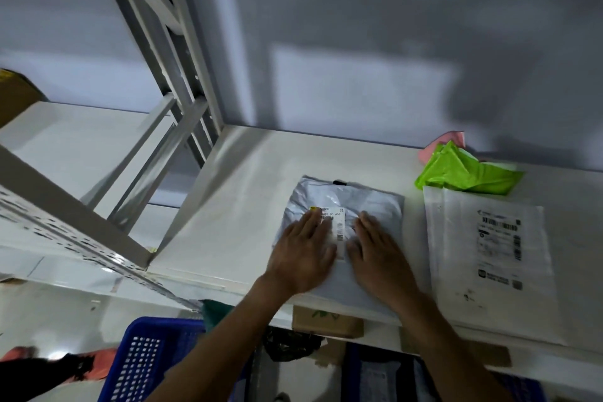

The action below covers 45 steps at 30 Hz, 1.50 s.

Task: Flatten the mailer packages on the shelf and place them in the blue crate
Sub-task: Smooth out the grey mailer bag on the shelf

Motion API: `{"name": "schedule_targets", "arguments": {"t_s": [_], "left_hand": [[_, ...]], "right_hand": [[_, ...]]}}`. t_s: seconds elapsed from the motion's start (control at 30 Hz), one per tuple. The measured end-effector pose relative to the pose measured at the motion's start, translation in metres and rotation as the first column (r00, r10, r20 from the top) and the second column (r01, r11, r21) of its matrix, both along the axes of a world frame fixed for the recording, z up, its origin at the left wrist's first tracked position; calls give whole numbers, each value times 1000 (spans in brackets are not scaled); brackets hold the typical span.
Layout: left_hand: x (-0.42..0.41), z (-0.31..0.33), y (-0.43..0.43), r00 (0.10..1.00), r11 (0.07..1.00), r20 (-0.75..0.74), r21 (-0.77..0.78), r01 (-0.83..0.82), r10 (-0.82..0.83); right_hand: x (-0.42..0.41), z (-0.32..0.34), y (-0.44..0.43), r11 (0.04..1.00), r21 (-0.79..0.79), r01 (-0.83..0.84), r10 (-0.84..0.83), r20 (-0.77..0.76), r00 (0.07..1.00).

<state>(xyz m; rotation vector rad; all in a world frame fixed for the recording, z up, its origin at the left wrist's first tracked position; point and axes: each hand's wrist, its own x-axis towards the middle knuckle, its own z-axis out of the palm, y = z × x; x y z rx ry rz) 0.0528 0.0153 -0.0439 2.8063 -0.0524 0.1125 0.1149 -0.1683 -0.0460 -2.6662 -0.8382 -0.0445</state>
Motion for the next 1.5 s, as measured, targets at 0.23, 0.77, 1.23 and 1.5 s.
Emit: {"name": "schedule_targets", "arguments": {"t_s": [0.23, 0.77, 1.23, 1.5], "left_hand": [[4, 13, -18, 987, 992, -139, 105, -66, 80], [-51, 6, -30, 943, 998, 331, -37, 51, -36], [-80, 9, 5, 960, 964, 220, -238, -119, 173], [-47, 15, 18, 978, 990, 203, -136, -23, 50]], "right_hand": [[-16, -14, 11, 999, -47, 4, -1, 68, 998], [-50, 2, 2, 994, 67, -82, 66, 219, 973], [-54, -5, -61, 969, 227, 97, -109, 43, 993], [-39, 7, -46, 978, 178, 106, -120, 66, 991]]}}
